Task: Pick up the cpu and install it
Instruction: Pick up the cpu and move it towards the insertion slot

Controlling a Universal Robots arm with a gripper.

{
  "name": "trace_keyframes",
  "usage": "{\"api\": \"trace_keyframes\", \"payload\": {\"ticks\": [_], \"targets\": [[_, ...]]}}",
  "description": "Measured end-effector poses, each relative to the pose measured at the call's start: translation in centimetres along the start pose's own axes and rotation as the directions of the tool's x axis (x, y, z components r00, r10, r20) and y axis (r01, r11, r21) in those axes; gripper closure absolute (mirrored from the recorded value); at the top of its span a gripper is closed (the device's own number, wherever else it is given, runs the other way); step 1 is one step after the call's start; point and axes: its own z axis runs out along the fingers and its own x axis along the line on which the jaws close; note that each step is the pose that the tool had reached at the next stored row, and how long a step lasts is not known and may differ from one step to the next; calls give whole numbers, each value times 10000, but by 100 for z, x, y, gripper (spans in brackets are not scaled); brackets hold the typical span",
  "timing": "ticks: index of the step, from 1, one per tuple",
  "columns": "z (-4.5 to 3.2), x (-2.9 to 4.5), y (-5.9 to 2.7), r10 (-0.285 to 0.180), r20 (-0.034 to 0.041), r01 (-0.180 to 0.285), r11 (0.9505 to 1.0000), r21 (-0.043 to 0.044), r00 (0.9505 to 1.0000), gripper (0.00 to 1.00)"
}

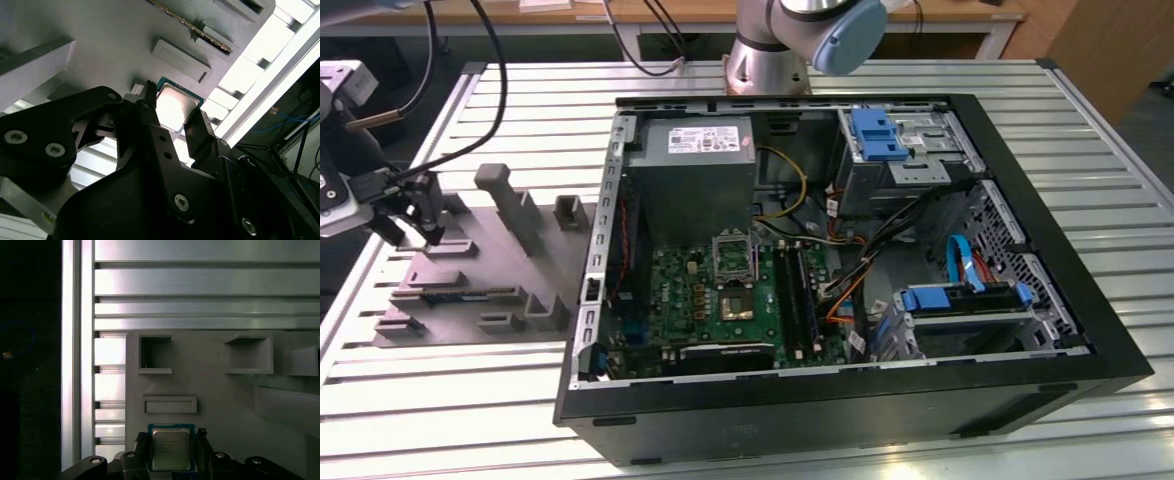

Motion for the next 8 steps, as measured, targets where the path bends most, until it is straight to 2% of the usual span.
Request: {"api": "trace_keyframes", "payload": {"ticks": [2,4,8], "targets": [[-4,0,0,0,0,0,10000,0,10000,53],[-51,-1,2,0,0,0,10000,0,10000,53],[-57,-1,3,0,0,0,10000,0,10000,53]]}}
